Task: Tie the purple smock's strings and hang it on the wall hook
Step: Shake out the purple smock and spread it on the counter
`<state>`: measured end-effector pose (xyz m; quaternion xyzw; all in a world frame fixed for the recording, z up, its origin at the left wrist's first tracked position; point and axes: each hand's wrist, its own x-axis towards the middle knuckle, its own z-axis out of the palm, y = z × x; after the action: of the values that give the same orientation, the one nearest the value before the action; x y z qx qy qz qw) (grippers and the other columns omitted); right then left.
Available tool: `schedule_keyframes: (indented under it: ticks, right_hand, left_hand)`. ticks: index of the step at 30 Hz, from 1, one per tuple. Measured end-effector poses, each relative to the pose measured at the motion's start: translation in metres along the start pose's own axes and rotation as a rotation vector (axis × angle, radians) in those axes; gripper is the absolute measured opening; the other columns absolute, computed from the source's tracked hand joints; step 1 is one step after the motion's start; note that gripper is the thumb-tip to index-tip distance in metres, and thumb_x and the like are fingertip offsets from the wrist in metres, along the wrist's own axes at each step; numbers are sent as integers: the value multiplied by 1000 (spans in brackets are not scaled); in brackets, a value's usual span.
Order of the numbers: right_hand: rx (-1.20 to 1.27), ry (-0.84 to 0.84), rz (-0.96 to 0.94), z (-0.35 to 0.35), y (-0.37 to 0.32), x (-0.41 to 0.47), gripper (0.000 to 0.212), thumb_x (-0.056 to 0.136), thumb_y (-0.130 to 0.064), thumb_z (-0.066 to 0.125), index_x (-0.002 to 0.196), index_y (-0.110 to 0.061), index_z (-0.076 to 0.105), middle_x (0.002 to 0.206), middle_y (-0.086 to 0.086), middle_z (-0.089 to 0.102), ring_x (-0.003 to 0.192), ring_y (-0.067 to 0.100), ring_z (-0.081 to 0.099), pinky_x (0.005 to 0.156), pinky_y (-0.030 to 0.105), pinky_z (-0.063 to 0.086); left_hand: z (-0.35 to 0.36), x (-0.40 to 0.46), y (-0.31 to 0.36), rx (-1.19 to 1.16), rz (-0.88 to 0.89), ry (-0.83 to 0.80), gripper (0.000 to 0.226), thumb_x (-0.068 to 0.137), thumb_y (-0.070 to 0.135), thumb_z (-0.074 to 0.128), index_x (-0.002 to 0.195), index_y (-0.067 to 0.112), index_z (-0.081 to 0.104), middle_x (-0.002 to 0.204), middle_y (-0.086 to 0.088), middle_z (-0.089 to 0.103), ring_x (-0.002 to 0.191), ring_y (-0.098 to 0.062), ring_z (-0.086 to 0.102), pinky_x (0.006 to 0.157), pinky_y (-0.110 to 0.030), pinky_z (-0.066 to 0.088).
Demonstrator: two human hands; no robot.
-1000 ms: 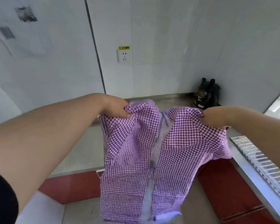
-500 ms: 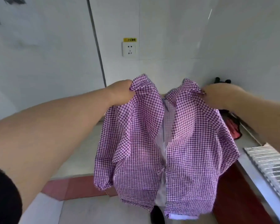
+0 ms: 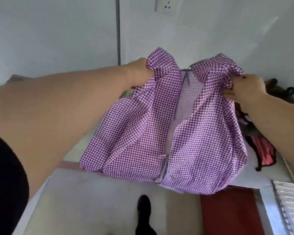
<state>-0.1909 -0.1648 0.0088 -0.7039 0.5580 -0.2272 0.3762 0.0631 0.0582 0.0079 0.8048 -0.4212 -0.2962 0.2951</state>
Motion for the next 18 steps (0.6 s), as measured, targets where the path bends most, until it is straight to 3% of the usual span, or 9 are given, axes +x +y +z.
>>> schedule_keyframes:
  ticks: [3,5,8,11,14,16,18]
  right_hand:
    - [4,14,1,27,17,34,17,91,-34,58,81,-21,59,86,-4,67,75,15,68,72,29,62]
    - [-76,23,3,42,28,58,23,87,-40,57,76,-20,58,79,-6,63,74,13,63,76,29,56]
    - [-112,17,35,72,45,86,29,88,-33,49,86,-7,60,78,1,61,76,25,63,61,25,46]
    - [-159,52,19,88,50,92,20,96,-24,45,92,-10,59,73,0,51,70,18,47,43,22,34]
    - [-113,19,-33,102,62,102,24,95,-30,49,96,-11,63,75,-3,56,69,15,51,60,26,42]
    - [-124,-59,-43,109,72,104,38,95,-37,55,121,-11,63,101,0,66,89,18,61,81,35,54]
    - [-172,-173,-81,117,87,104,68,90,-41,67,149,-17,43,136,3,58,118,21,59,104,39,51]
  left_hand:
    - [17,23,-22,-61,-48,21,40,101,42,53,113,8,69,109,-16,73,101,-30,70,93,-43,56]
    - [29,35,-33,-77,-67,29,35,102,40,53,107,9,68,103,-14,73,93,-28,70,89,-42,59]
    - [48,57,-43,-63,-98,64,26,106,33,49,83,21,53,87,-4,62,77,-15,58,72,-33,53]
    - [63,78,-53,-22,-89,165,23,105,31,50,84,21,51,81,3,56,72,-8,55,65,-29,47]
    - [80,95,-57,-36,-85,168,21,104,37,51,111,18,56,90,7,58,80,-4,55,69,-21,43]
    - [93,106,-58,-39,-75,143,39,103,41,51,133,17,52,106,8,58,88,-3,54,82,-21,44]
    - [104,116,-58,-27,-95,118,36,102,40,51,131,17,50,106,7,58,94,-6,56,81,-23,44]
